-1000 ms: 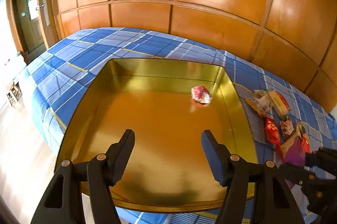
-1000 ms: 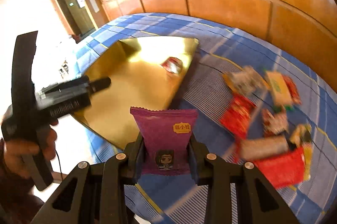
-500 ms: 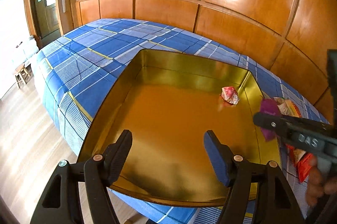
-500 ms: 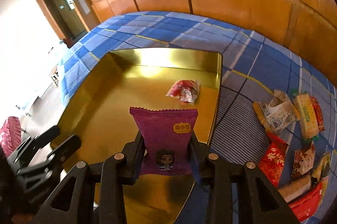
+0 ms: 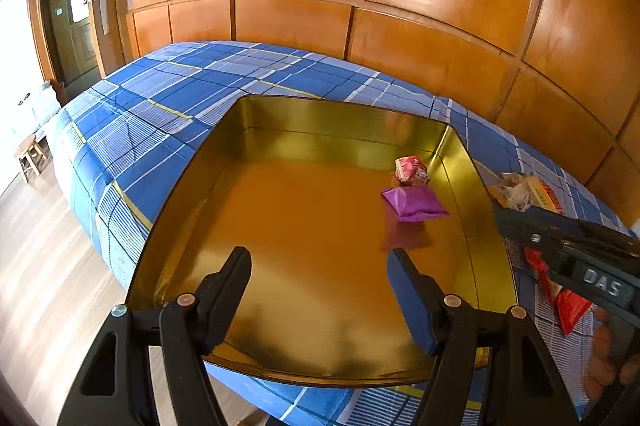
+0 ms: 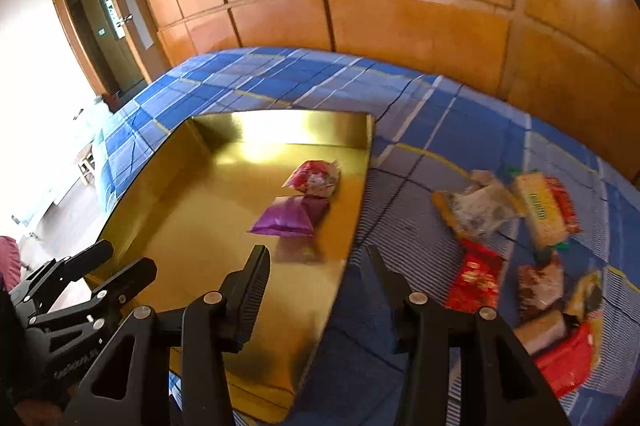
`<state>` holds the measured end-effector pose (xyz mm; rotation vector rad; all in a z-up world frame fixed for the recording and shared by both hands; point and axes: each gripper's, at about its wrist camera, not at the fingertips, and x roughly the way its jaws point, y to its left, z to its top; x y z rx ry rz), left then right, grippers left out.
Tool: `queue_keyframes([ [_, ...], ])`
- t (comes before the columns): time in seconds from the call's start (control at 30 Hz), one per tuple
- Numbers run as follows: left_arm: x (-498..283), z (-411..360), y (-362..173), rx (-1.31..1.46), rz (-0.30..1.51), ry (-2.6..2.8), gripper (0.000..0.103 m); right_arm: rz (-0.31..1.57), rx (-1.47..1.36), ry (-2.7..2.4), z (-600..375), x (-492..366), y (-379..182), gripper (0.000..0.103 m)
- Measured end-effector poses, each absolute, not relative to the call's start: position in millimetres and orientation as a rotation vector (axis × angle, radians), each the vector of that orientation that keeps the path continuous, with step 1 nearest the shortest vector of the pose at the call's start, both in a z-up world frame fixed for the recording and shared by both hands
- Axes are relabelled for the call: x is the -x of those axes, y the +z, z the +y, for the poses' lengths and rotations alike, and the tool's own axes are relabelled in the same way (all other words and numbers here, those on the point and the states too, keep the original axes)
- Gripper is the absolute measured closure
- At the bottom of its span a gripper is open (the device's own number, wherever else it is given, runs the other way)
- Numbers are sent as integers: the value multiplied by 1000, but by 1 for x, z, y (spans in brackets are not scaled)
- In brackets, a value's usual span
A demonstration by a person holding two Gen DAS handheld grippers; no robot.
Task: Organize snacks
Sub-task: 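Drop the pink wrapper into the gold tray while the right tool places the purple bag there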
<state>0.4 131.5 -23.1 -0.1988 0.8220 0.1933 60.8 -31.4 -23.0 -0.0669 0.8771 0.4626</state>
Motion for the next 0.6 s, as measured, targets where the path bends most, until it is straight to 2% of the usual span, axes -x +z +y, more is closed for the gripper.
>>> queue_keyframes([
  [0.6, 2, 96, -15, 128, 826, 123, 32, 715, 177, 301, -69, -14, 2, 55],
])
